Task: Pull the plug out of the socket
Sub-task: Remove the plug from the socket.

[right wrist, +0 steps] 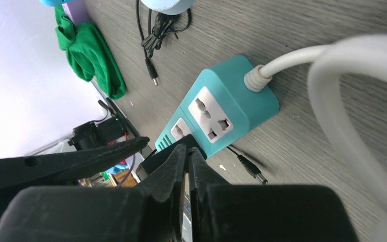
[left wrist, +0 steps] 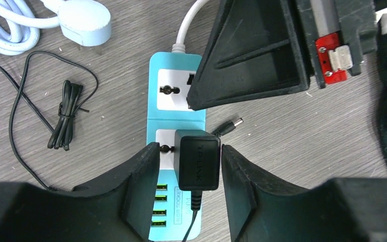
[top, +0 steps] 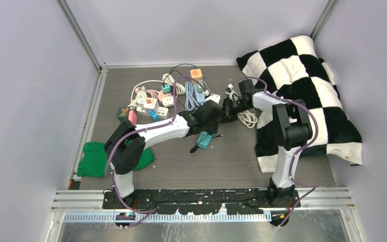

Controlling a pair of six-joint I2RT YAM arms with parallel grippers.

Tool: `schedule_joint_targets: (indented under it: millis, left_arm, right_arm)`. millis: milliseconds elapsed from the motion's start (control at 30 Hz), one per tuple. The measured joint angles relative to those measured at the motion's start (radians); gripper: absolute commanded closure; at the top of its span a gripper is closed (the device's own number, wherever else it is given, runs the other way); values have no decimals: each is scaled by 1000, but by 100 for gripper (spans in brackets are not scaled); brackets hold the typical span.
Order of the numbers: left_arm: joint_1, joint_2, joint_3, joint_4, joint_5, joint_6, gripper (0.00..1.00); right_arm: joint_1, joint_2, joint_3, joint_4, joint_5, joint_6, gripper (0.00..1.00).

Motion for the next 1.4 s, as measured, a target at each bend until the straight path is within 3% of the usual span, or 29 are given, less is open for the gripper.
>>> schedule_joint_targets:
  millis: [200,367,567,1000,1267,1400]
  left_arm:
    - [0,27,12,-5,0,16,60]
    - [0,34,15,-3,-3,23,74]
    - [0,38,18,-3,-6,42,99]
    - [-54,92,106,-103,-136,61,100]
    - [46,45,56,-81,51,-76,100]
    - [44,32,39,-70,46,-96,100]
  right_arm:
    - [24,47,39,-20,22,-9,89]
    - [28,64,43,-42,39,-19,89]
    - [32,64,51,-65,56,-36,89]
    - [52,77,96,-130,111,-64,89]
    - [68,82,118,-138,124,-75,89]
    - [76,91,130,-138,125,-80,89]
